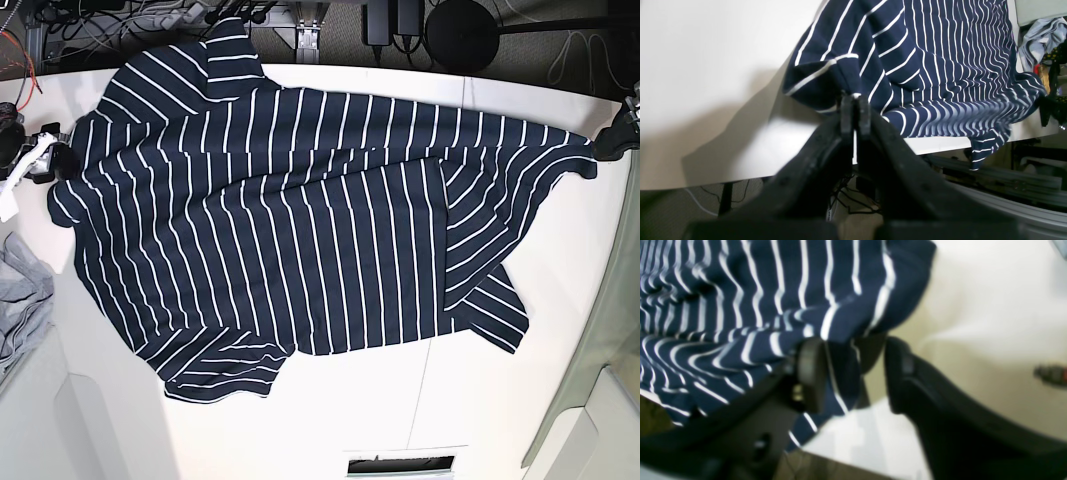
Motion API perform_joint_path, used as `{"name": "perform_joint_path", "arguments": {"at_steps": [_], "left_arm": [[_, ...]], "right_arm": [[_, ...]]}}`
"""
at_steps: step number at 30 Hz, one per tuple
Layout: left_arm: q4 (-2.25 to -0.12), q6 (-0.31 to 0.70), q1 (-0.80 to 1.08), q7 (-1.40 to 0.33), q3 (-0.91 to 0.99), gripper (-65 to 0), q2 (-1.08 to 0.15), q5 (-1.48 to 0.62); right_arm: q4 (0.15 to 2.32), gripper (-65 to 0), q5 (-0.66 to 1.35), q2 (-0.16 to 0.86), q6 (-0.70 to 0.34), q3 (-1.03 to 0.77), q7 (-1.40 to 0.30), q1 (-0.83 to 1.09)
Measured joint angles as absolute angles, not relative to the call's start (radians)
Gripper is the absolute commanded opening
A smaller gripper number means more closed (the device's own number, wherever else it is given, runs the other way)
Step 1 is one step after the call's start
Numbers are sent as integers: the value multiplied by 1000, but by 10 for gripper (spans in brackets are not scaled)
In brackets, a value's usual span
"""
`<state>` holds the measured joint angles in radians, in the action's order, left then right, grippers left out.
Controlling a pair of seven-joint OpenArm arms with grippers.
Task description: Layout the t-shirt on the table in an organized manner, then fold the t-shirt properly
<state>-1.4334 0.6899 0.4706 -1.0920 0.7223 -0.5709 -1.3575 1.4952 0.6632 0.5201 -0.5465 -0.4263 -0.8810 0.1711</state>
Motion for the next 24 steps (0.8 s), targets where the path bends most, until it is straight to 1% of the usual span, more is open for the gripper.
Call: {"name": "perform_joint_path", "arguments": {"at_steps": [5,11,15,18,21,24], "left_arm": [[-1433,690,471,-1093,722,-650,-570,-1348],[-1433,690,471,-1093,723,-650,-543,-1347],[-1433,690,471,-1095,723,-650,-528,-1346],[-1433,690,471,-1095,723,-650,-526,-1345],[-1433,690,471,-1092,723,-650,-525,-1346],[-1433,690,471,-1092,723,-650,-524,-1348]], "right_arm": [[1495,-339,662,521,-535,-429,-905,197],[1494,-339,673,521,-532,-434,-918,305],[1495,-340,744,520,-532,-494,-927,361],[1495,-340,791,521,-558,-550,-941,417],[1495,-340,788,519,-562,-554,-952,464],[1495,-340,789,509,-562,-554,-950,469]]}}
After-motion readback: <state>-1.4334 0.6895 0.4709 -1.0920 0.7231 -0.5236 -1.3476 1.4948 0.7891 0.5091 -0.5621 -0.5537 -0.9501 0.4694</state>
